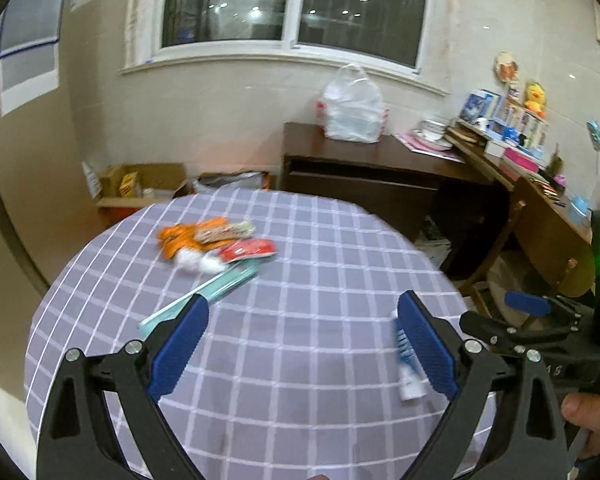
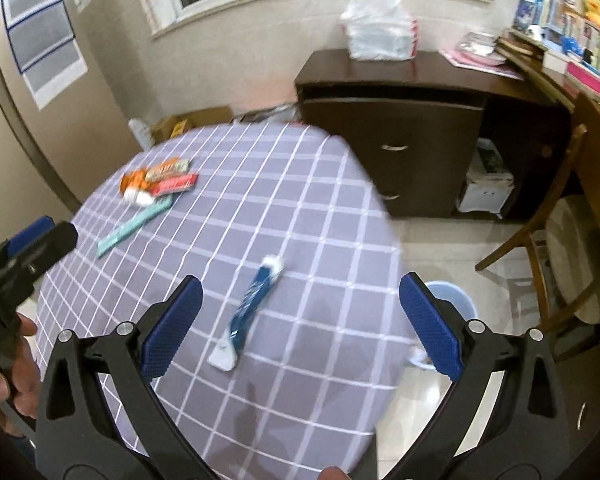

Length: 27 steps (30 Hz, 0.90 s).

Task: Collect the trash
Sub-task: 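Return both open tools to the table above the remaining trash, then grasp the blue-and-white sachet with the right tool while the left tool grasps the teal toothbrush box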

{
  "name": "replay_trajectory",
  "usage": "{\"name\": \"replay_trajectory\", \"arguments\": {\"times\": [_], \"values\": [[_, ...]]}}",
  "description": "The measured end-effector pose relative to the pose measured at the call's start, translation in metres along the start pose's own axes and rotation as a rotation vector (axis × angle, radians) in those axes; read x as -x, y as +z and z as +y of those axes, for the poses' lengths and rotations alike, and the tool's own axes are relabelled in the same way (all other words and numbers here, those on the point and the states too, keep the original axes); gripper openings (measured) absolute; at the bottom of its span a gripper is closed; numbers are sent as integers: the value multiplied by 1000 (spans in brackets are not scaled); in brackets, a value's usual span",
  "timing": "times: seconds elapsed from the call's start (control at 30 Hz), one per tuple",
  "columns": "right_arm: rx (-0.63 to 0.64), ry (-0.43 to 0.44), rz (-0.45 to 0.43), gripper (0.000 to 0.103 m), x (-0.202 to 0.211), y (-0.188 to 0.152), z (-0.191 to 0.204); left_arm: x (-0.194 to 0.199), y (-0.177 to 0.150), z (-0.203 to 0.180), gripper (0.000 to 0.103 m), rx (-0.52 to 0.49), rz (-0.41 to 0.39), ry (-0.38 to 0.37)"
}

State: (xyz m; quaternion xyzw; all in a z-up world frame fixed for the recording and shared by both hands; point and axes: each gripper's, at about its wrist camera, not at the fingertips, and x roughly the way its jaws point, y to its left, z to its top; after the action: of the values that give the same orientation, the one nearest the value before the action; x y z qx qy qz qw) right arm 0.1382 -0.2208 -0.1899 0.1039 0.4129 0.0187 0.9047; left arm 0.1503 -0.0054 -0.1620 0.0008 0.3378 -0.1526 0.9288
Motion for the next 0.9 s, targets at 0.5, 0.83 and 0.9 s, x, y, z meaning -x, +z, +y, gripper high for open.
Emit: {"name": "replay_trajectory", "arguments": {"times": [0.5,0.83,0.9], "values": [[81,-42,78,74,-54,-21,37,-11,-27,56,93,66,46,78],[146,6,86,13,-64,-22,39,-66,-14,84,93,-61,111,142],[145,29,81,13,-62,-20,38,-82,-10,85,93,-120,137,135]]}}
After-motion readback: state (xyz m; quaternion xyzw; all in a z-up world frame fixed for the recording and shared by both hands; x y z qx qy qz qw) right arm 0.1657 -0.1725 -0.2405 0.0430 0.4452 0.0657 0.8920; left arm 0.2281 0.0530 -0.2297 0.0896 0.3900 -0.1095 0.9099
